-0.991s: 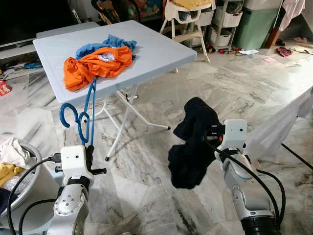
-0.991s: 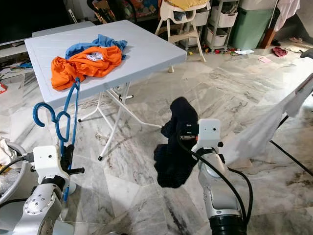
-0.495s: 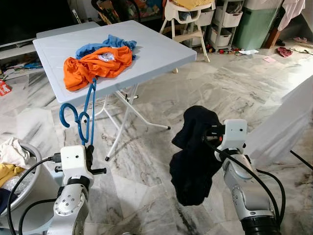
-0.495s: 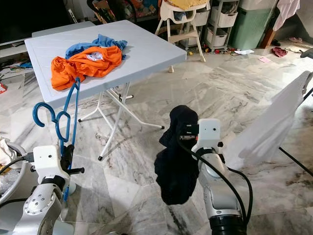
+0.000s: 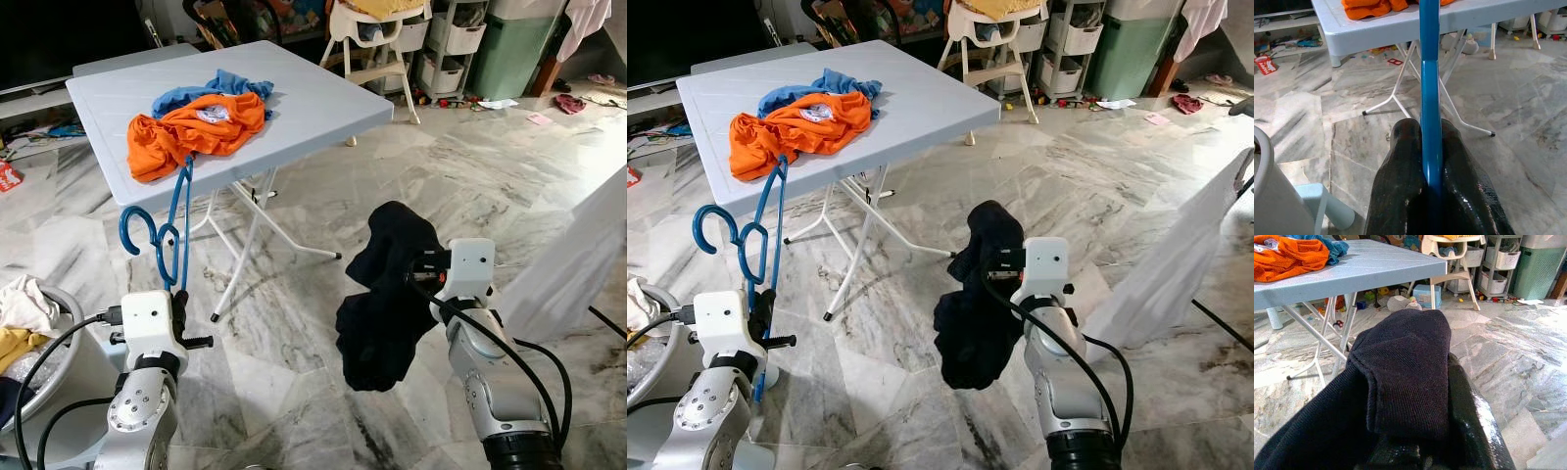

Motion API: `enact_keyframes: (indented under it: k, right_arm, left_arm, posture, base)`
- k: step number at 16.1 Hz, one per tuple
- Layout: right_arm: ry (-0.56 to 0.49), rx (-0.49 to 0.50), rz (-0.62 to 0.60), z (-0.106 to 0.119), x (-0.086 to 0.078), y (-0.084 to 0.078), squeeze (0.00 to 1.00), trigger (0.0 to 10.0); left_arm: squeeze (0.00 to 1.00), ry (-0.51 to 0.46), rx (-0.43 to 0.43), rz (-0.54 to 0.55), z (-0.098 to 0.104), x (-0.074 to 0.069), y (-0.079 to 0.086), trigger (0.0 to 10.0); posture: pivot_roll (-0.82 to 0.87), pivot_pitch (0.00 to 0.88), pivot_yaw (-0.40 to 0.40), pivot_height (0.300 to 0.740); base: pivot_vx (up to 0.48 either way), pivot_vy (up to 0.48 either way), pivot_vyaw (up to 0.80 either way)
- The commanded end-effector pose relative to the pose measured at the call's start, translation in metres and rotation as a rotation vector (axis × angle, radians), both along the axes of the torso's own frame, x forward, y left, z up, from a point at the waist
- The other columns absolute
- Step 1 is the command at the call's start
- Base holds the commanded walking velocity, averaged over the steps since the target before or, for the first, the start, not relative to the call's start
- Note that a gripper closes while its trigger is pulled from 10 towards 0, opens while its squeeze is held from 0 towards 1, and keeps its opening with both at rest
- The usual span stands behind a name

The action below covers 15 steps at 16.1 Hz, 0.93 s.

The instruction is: Hang hanger

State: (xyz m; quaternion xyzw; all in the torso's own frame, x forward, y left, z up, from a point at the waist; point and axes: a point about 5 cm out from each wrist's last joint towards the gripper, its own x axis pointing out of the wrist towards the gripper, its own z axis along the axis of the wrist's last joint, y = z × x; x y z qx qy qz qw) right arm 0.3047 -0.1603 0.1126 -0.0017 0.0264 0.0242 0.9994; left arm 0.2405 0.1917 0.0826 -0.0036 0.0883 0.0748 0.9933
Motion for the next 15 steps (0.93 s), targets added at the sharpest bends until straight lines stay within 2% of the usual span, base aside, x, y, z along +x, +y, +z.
enact_keyframes:
  k: [1,10,11,12,15]
  right_arm:
    - [-0.056,0.005,0.008,0.014,0.001,0.002,0.00,10.0]
    - [-0.056,0.005,0.008,0.014,0.001,0.002,0.00,10.0]
    - [-0.031,0.052,-0.033,0.000,0.005,0.008,0.00,10.0]
    - [-0.023,0.074,-0.047,-0.007,0.006,0.011,0.00,10.0]
    - [-0.022,0.070,-0.050,-0.008,0.003,0.010,0.00,10.0]
  left_arm:
    - [0.00,-0.010,0.022,0.001,0.004,0.000,0.002,10.0]
    - [0.00,-0.010,0.022,0.001,0.004,0.000,0.002,10.0]
    - [0.00,0.066,0.028,-0.127,-0.006,0.012,-0.010,10.0]
    - [0.00,0.087,0.035,-0.181,-0.009,0.017,-0.014,10.0]
    - [0.00,0.096,0.036,-0.185,-0.011,0.016,-0.015,10.0]
  posture:
    - [-0.04,0.000,0.031,0.740]
    - [-0.04,0.000,0.031,0.740]
    - [-0.04,0.000,0.129,0.740]
    - [-0.04,0.000,0.130,0.740]
    - [-0.04,0.000,0.129,0.740]
  base:
    - [0.000,0.000,0.00]
    - [0.000,0.000,0.00]
    - [0.000,0.000,0.00]
    - [0.000,0.000,0.00]
    - [0.000,0.000,0.00]
